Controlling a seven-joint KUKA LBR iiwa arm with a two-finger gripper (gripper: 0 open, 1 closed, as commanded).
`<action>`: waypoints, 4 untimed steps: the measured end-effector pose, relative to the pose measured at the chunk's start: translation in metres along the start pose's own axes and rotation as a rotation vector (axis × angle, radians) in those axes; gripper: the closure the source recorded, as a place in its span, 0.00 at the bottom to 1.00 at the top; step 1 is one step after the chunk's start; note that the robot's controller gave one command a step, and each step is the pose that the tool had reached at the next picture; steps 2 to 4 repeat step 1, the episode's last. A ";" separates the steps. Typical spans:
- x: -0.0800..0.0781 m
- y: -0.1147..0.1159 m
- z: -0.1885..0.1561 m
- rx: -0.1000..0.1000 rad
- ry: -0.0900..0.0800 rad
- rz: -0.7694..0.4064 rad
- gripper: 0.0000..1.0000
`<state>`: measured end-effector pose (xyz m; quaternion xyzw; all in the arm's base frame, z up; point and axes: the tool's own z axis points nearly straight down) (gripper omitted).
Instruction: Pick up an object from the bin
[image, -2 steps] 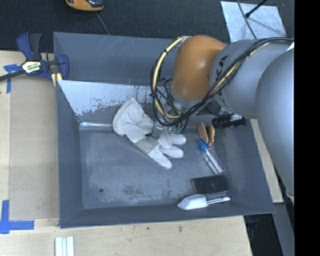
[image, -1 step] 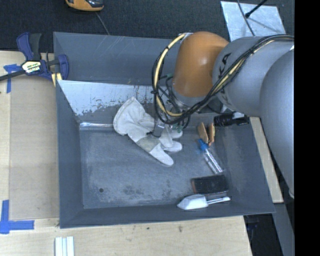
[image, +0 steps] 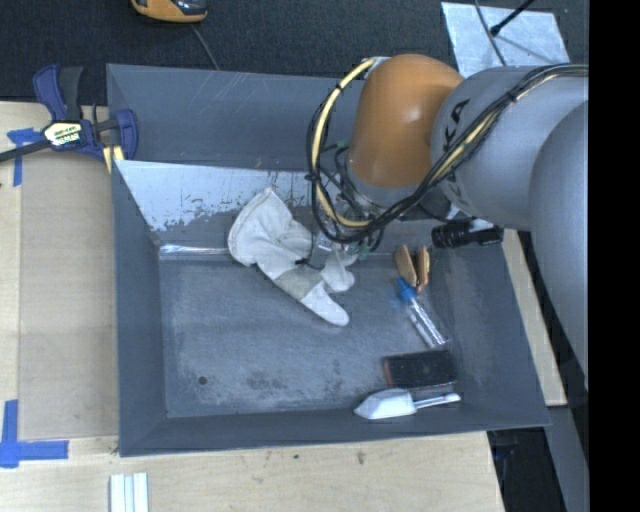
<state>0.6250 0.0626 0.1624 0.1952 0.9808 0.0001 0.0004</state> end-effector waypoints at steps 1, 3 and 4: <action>0.000 0.000 -0.012 -0.001 -0.002 0.000 1.00; 0.000 0.000 -0.012 -0.001 -0.002 0.000 1.00; 0.000 0.000 -0.012 -0.001 -0.002 0.000 1.00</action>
Offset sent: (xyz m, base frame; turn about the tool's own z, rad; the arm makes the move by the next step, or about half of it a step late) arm 0.0002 0.0000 0.0222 0.0000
